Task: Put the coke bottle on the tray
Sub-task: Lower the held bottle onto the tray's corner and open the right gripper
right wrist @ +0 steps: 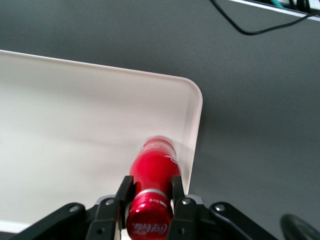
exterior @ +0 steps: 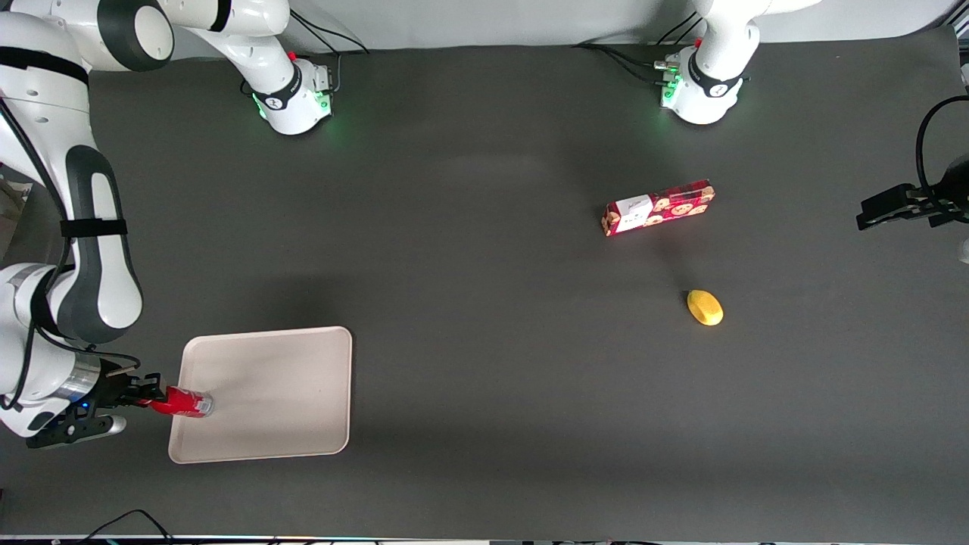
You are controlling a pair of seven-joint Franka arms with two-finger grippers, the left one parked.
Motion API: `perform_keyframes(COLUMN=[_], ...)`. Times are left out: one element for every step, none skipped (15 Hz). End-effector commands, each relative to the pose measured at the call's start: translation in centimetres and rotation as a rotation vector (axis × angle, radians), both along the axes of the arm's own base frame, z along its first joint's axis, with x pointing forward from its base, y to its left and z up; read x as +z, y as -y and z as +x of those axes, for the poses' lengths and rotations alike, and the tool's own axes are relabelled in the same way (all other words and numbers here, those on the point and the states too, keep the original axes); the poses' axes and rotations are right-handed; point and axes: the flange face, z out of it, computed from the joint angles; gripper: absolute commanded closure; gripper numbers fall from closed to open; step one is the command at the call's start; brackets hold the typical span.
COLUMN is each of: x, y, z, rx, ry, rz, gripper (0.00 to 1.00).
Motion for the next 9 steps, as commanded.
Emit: perform_keyframes(x=[0.3, 0.3, 0.2, 0.5, 0.9, 1.6, 2.3, 3.4, 4.7], y=[-0.1, -0.1, -0.1, -0.1, -0.1, -0.1, -0.1, -0.4, -0.7], z=[0.3, 0.3, 0.3, 0.4, 0.4, 0.4, 0.4, 0.3, 0.2], rx=[-0.011, -0.014, -0.012, -0.015, -0.017, -0.015, -0.015, -0.017, -0.015], ry=[0.02, 0.02, 0.021, 0.032, 0.037, 0.046, 0.055, 0.068, 0.082], rz=[-0.013, -0.013, -0.015, -0.016, -0.015, -0.018, -0.02, -0.023, -0.027], gripper=[1.0, 0.45, 0.01, 0.0, 0.0, 0.0, 0.0, 0.0, 0.0])
